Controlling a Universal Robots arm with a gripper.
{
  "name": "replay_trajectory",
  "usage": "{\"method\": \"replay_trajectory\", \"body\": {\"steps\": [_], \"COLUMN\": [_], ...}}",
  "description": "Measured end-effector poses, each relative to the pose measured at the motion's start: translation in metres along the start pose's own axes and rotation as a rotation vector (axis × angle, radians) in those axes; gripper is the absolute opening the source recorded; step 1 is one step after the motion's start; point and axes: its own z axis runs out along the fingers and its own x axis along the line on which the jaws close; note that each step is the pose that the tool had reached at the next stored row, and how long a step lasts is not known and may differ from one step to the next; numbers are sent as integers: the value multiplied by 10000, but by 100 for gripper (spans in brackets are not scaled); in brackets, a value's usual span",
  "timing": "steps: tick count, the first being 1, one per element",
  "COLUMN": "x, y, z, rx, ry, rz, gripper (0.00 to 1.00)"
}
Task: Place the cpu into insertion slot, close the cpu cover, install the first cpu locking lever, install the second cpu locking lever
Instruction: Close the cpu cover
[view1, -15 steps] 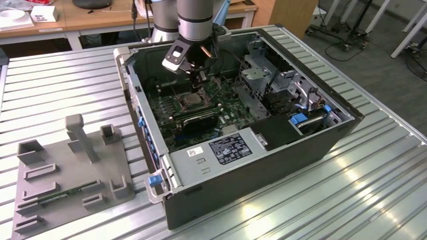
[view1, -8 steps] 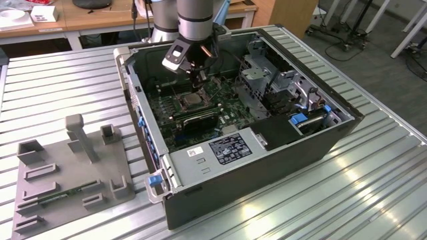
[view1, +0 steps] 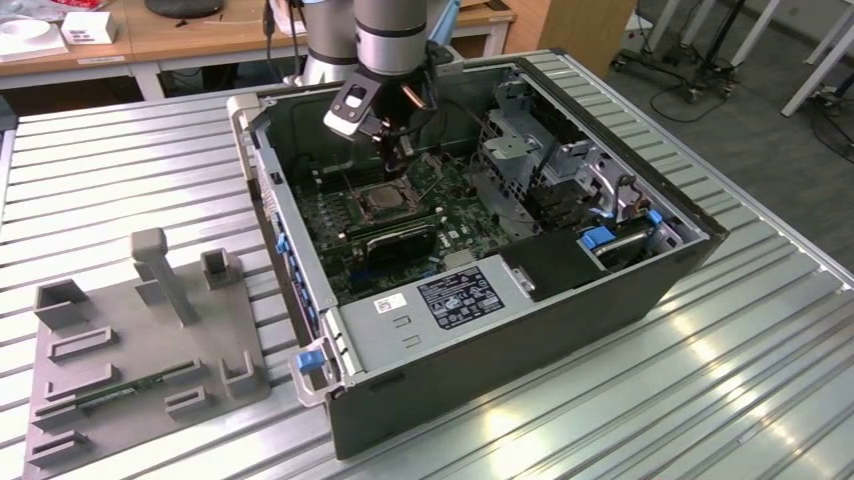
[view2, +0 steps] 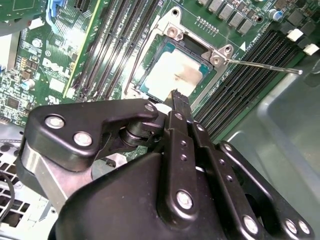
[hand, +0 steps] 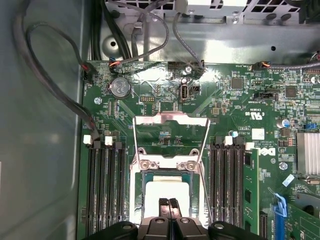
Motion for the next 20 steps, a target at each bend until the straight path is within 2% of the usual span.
{"method": "replay_trajectory", "body": {"steps": [11,20], "x": [0,1], "y": [7,8], "z": [-115,-142], "rx": [1,0], "ry": [0,1], "rz": [0,0], "gripper": [10,10]}}
